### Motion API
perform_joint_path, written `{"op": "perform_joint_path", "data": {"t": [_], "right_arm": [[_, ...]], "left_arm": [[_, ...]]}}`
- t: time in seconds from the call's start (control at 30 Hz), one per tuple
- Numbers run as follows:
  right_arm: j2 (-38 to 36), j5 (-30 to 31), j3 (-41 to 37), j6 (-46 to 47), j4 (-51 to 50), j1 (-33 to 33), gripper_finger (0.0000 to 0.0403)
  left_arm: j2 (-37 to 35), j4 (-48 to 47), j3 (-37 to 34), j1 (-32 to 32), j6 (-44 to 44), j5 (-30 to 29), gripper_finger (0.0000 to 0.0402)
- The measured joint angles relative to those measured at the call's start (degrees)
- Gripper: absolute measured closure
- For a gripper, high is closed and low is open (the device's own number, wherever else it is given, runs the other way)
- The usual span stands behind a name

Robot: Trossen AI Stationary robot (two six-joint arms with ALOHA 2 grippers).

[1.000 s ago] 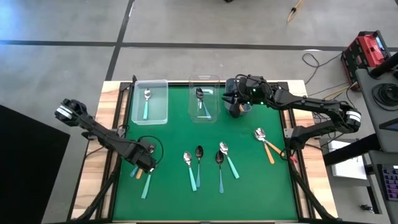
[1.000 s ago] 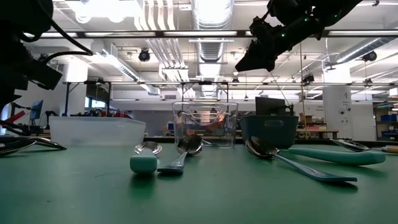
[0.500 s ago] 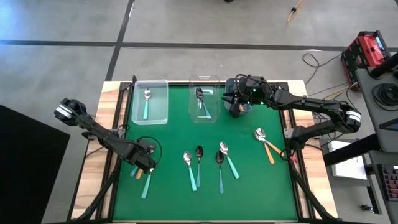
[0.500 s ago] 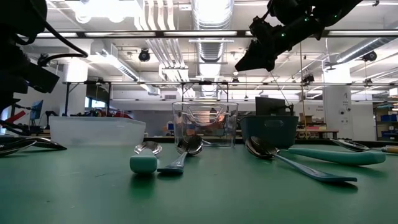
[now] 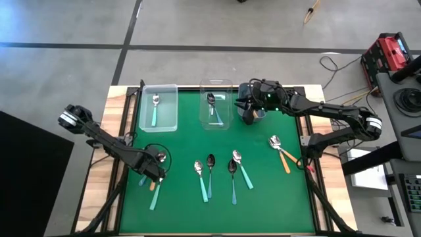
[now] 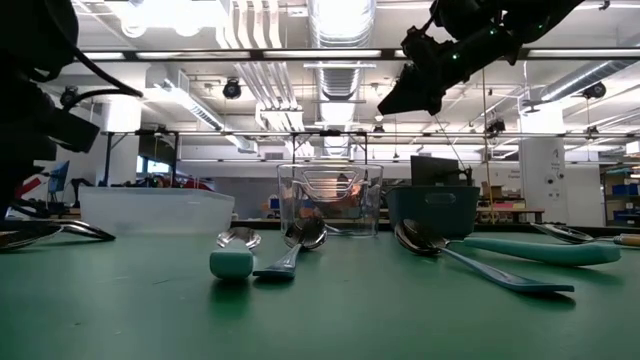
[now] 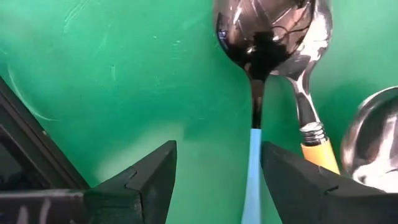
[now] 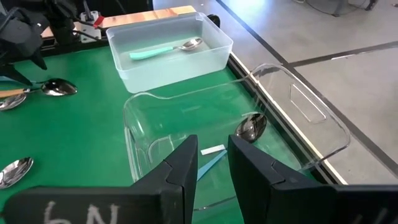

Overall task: Sort silverware by color (type)
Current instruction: Put the blue spoon into the transparent bin

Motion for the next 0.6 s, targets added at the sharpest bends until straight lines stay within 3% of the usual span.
{"op": "perform_joint_path", "data": {"t": [0.6], "right_arm": [[0.00,-0.04,-0.11,0.13,0.13,0.00,0.0323]], "left_arm": [[0.00,0.39,-0.86,0.00,-2.03,-0.96,0.0190]]}}
